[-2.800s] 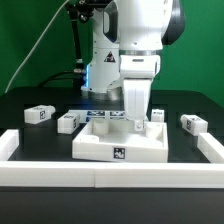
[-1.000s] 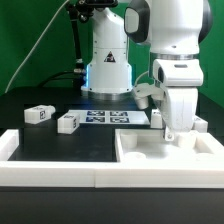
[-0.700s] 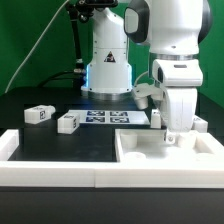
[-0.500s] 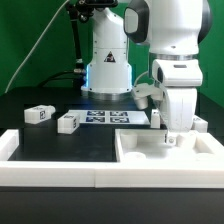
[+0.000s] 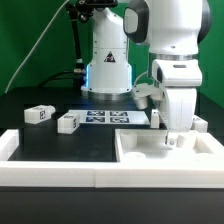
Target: Assemble one leg
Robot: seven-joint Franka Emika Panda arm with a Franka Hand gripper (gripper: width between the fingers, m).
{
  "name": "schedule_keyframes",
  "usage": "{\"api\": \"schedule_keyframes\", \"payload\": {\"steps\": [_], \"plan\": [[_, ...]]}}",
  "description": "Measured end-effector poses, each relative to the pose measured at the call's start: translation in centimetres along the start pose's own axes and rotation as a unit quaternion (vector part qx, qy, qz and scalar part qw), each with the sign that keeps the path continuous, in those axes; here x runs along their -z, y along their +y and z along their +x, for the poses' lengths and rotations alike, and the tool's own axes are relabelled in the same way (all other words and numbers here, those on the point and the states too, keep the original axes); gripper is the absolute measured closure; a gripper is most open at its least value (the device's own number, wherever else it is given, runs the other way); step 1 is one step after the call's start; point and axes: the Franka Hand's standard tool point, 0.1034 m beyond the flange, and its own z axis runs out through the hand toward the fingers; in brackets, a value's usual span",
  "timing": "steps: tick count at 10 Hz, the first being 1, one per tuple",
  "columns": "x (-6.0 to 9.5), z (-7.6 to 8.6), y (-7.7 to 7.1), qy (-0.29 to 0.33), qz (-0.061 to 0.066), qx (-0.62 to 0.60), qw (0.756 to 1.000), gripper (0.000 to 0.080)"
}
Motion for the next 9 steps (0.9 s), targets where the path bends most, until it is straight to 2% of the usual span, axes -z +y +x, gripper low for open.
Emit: {"api": "schedule_keyframes", "payload": {"steps": [2,5,6,8,9], "plan": [[1.8,0.5,-0.4,-0.002,-0.011,-0.026,1.0,0.015],[3.9,2.0,-2.4,-0.004,-0.018,-0.102,0.995,0.015],[3.8,2.6,-3.1,-0.009,-0.009,-0.14,0.99,0.015],[3.7,2.5,-3.1,-0.009,-0.009,-0.131,0.991,0.015],[3.7,2.5,-3.1,-0.008,-0.009,-0.17,0.985,0.015]]}}
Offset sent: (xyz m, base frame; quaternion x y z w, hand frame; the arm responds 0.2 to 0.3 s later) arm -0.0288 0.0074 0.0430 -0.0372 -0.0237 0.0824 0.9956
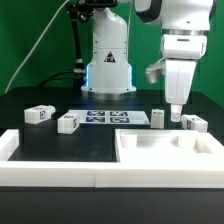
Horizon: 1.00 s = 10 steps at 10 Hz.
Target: Assemble one leg
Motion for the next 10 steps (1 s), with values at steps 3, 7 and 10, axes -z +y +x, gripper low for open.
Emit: {"api": "schedule_keyframes", "payload": {"steps": [3,7,10], "plan": [[-0.7,0.2,-1.5,0.008,0.006,-0.212,0.977,0.015],[-1.2,2.4,-3.6,0.017,0.019,-0.433,0.901,0.015],[-1.2,2.9,-4.1,0.018,0.029,-0.511,0.859,0.015]]}}
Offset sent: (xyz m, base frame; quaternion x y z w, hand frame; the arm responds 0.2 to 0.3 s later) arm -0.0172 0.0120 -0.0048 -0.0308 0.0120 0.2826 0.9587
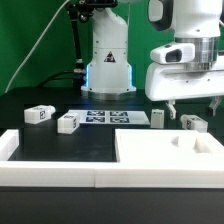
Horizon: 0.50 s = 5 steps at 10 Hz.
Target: Assemble one leg
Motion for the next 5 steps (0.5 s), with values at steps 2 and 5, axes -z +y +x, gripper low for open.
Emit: {"api": "schedule_keyframes", "payload": {"steps": [2,5], "plan": [[0.0,-0.2,0.0,-0.014,-0.002,0.004,1.0,0.015],[-0.1,-1.1,-1.1,-0.104,-0.017,0.007,0.994,0.015]]}}
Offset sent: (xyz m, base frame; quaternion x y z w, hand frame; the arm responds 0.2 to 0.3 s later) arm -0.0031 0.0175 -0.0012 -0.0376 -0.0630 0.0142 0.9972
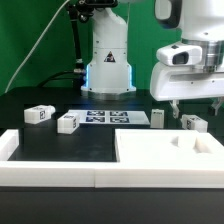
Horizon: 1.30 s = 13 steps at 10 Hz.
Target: Assemble one leg
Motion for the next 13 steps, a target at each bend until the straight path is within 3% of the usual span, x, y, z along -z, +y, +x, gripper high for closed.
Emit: {"api": "schedule_keyframes", "payload": {"steps": [4,5,7,9,13], "plan": [[-0.7,0.7,0.1,-0.133,-0.012,-0.003,0.991,0.015],[-0.8,0.1,0.2,-0.185,-0.017,-0.003,0.983,0.015],[-1.3,0.6,0.0,-0.252,-0.02,-0.003,0.967,0.015],[-1.7,0.1,-0.1,-0.349,-0.028,0.0,0.937,0.015],[-2.5,0.8,-0.4,-0.358,-0.026,0.002,0.933,0.015]]}}
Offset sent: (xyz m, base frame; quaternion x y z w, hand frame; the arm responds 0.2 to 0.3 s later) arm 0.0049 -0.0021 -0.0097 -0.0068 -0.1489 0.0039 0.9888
